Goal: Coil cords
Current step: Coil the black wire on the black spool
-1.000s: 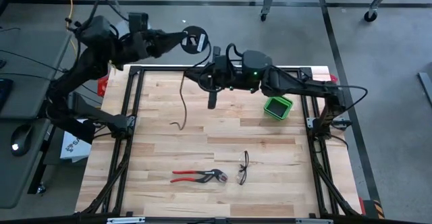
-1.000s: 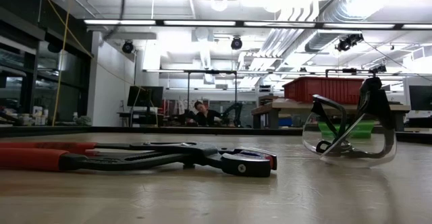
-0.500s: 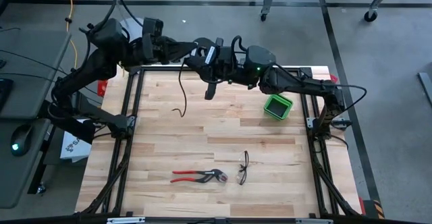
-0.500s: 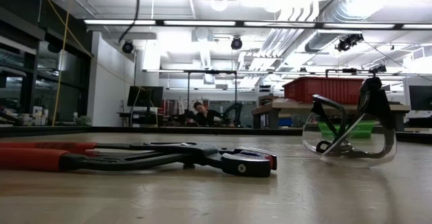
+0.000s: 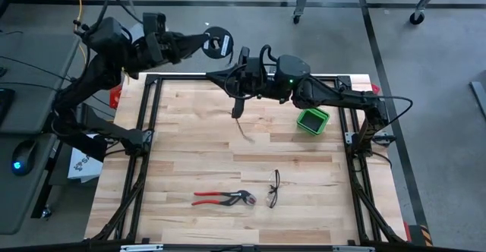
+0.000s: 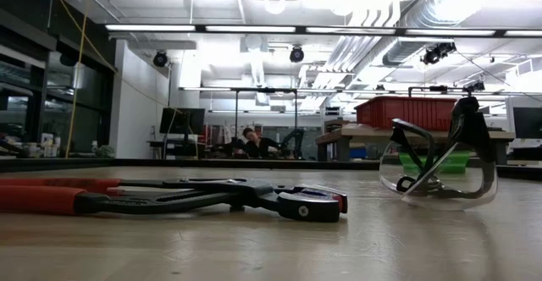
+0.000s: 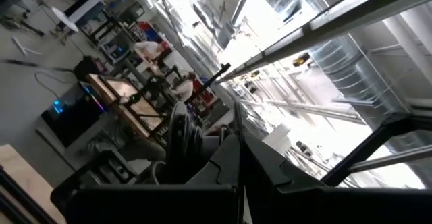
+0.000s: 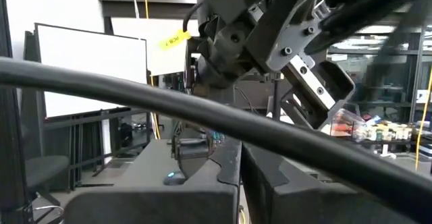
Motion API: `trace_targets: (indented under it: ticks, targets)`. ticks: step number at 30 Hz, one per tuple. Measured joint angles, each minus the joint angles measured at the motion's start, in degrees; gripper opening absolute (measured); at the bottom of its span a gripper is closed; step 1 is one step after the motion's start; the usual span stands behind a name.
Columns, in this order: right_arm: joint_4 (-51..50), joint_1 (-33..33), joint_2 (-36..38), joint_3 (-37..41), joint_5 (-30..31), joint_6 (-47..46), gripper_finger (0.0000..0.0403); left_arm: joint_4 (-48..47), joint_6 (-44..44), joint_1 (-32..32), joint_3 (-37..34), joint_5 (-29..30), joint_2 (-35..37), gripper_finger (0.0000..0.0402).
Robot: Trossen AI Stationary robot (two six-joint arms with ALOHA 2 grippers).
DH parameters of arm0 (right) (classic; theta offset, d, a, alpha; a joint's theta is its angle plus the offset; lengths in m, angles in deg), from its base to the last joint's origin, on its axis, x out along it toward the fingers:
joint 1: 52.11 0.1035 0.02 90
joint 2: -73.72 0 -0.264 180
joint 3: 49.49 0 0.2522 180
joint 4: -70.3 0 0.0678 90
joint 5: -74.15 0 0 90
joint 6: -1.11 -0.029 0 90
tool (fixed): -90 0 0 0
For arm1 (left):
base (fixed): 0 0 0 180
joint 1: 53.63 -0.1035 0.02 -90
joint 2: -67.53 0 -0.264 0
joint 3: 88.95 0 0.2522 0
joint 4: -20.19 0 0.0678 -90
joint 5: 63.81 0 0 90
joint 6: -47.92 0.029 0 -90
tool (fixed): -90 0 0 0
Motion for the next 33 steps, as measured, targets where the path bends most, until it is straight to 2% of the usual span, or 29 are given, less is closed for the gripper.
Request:
trace_targets:
  ticks: [9,14,19,22,25,30,33]
  targets:
    - [-3.6,0.0,0.2,0.0,0.1,0.0,0.0000,0.5,0.3,0.0,0.0,-0.1,0.2,0.0000]
    - [-8.5,0.5,0.5,0.0,-1.5,-2.5,0.0000,0.4,9.5,-1.3,0.0,-3.6,1.6,0.0000]
    - [-14.7,0.6,2.1,0.0,-5.0,-3.1,0.0004,-4.8,19.9,-2.2,0.0,-4.2,3.9,0.0000]
    - [-16.4,0.6,3.6,0.0,-5.1,-2.2,0.0029,-6.8,25.0,-2.2,0.0,-4.2,4.9,0.0000]
    - [-16.8,0.5,5.1,-0.1,-2.9,-0.1,0.0075,-7.4,27.8,-2.2,0.0,-4.0,5.4,0.0000]
    - [-16.9,0.5,6.0,-0.1,6.9,3.1,0.0158,-7.5,28.5,-2.2,0.0,-4.2,4.9,0.0000]
    - [-16.9,0.5,5.9,-0.1,9.7,4.1,0.0187,-7.6,28.6,-2.2,0.0,-4.9,4.6,0.0000]
